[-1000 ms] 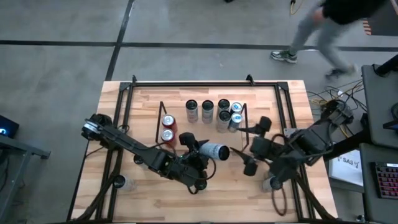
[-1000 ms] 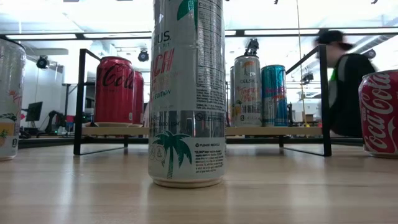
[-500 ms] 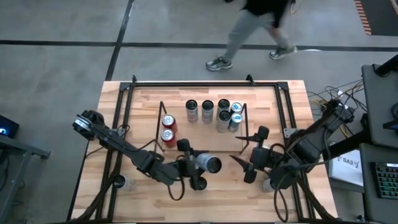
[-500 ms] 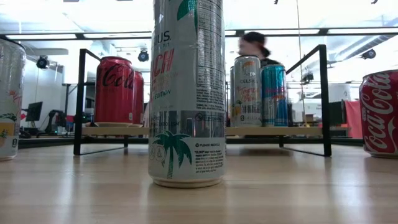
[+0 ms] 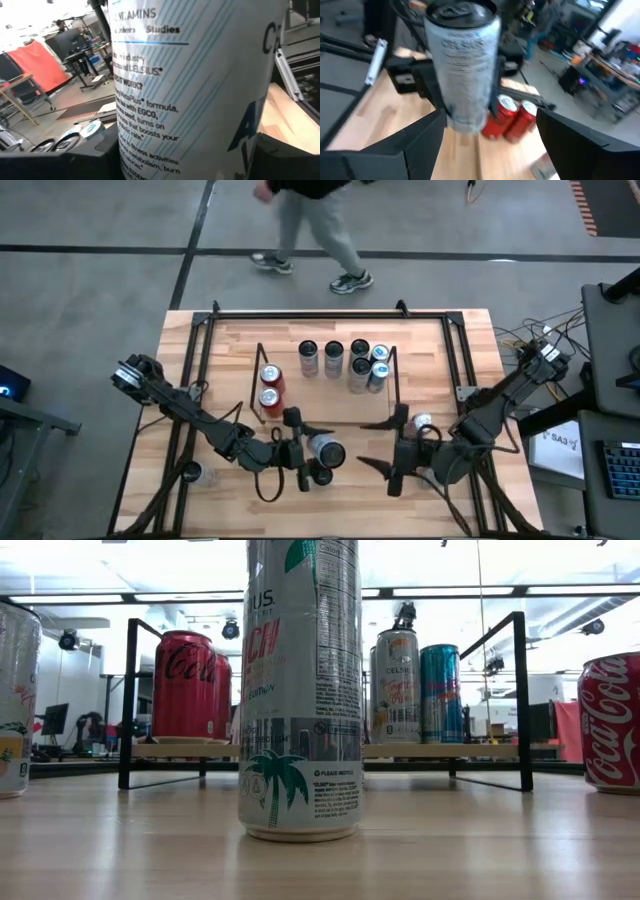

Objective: Place canned beverage on shelf
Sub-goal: Put the white and blue soda can on the shelf aligned with the other white and blue soda can

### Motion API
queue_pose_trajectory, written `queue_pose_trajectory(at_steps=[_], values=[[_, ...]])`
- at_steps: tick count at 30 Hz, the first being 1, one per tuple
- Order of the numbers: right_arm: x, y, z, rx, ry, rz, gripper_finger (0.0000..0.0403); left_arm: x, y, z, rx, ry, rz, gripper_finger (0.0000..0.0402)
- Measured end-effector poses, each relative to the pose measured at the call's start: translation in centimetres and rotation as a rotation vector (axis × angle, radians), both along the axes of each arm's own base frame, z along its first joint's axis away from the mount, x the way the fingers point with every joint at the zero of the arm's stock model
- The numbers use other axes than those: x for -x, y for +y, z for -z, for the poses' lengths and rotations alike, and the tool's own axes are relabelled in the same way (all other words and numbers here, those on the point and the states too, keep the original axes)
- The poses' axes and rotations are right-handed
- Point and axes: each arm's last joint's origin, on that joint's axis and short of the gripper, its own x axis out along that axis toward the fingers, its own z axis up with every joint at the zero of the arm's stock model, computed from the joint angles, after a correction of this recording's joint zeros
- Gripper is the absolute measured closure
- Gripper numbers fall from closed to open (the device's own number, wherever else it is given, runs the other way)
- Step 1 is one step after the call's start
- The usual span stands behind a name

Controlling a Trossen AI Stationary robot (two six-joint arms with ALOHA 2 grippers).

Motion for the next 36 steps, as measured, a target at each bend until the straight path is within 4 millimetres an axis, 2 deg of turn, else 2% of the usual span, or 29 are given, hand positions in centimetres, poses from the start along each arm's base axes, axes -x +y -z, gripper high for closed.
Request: queue_pose_trajectory(at_steps=[5,11,14,19,33,36], values=[[-0.6,0.0,0.5,-0.012,-0.078,-0.04,0.0099,0.0,0.1,0.0,-0.003,-0.001,-0.007,0.0174],[-1.1,-0.4,0.8,-0.04,-0.089,-0.063,0.0099,0.0,0.1,0.0,-0.002,0.001,-0.012,0.0174],[-1.9,-0.8,0.8,-0.096,-0.111,-0.11,0.0099,-0.1,0.4,0.0,-0.011,-0.003,-0.065,0.0174],[-3.2,-1.5,1.1,-0.094,-0.131,-0.094,0.0099,-0.3,0.9,0.0,-0.008,-0.007,-0.081,0.0174],[-4.9,-3.4,0.2,-0.111,-0.209,-0.245,0.0099,-0.6,1.3,-0.1,-0.012,-0.006,-0.091,0.0174],[-5.1,-3.8,0.2,-0.108,-0.211,-0.234,0.0099,-0.8,1.7,0.0,-0.011,-0.005,-0.103,0.0174]])
